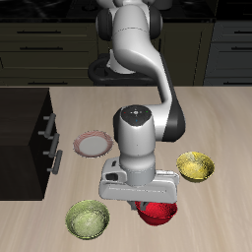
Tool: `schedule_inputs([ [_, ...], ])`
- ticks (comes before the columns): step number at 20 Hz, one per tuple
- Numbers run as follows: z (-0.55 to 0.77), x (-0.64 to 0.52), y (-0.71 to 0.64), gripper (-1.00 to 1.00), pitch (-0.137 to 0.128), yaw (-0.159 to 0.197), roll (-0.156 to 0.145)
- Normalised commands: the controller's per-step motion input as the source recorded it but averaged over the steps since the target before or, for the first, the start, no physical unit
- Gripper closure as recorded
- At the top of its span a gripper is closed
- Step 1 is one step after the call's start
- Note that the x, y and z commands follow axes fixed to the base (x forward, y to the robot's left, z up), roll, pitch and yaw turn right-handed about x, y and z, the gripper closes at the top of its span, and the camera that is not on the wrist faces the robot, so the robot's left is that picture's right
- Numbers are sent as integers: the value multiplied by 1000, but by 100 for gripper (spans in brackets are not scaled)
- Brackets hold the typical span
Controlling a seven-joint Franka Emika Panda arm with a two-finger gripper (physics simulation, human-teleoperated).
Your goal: Place the red bowl on the plate
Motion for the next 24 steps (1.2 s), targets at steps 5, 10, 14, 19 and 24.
schedule_inputs([
  [5,185,-90,-1,100,-62,47,-6],
  [10,245,-139,22,100,-64,36,-18],
  [14,458,-281,27,100,-77,26,12],
  [19,314,-167,7,100,-53,24,2],
  [24,379,-224,6,100,-71,19,-2],
])
